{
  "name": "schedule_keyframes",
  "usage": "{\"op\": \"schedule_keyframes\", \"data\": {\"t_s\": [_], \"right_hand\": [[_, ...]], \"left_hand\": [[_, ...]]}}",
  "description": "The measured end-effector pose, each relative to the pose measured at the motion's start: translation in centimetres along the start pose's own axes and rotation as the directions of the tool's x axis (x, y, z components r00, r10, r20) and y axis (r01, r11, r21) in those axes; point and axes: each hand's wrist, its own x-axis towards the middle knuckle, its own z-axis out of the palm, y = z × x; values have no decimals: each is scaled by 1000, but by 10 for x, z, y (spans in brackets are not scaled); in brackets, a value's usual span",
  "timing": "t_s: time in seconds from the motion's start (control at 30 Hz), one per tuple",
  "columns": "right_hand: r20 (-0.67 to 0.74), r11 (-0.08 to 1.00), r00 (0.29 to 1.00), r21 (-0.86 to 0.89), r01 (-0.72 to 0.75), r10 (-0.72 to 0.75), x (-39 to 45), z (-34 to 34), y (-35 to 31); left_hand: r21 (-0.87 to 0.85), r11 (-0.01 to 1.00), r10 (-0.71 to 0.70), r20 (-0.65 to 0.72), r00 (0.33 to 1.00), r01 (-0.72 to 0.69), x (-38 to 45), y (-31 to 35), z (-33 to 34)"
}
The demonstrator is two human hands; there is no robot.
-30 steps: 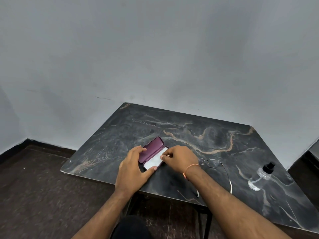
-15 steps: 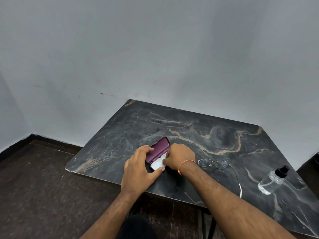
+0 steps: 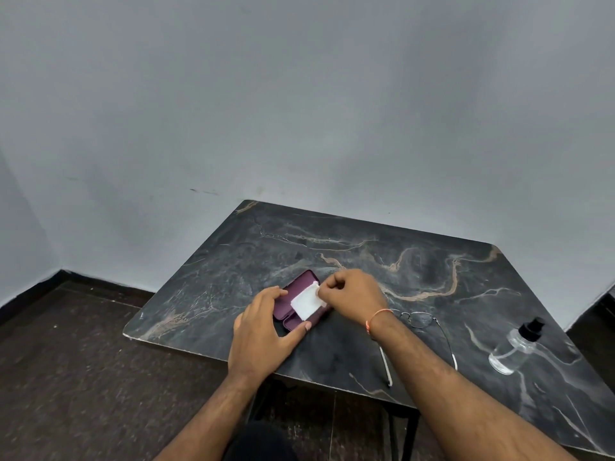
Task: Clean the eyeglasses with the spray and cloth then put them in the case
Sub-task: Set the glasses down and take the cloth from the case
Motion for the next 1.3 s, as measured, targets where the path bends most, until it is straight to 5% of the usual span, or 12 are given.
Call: {"op": "schedule_keyframes", "data": {"t_s": [0.23, 0.4, 0.5, 0.6, 0.7, 0.83, 1.3], "right_hand": [[-118, 966, 989, 229, 118, -93, -35, -51, 28], [-115, 973, 975, 111, 204, -191, -72, -88, 53], [-113, 970, 963, -49, 238, -243, -86, -102, 67], [-64, 939, 953, -201, 278, -296, -94, -115, 80], [-62, 905, 932, -271, 328, -357, -97, -124, 90], [-91, 902, 918, -245, 356, -387, -103, -136, 101], [-137, 946, 959, 180, 269, -246, -109, -147, 132]], "left_hand": [[12, 1000, 8, -33, 999, -8, 0, 0, 2], [-46, 998, 41, -71, 997, -44, -2, 13, 0], [-221, 966, 109, -113, 988, -132, 1, 49, 0], [-455, 872, 234, 61, 970, -182, 3, 105, 11], [-469, 862, 324, 221, 920, -191, 4, 143, 27], [-469, 849, 387, 237, 891, -244, -1, 162, 45], [-540, 839, 203, 201, 958, -65, -3, 163, 60]]}}
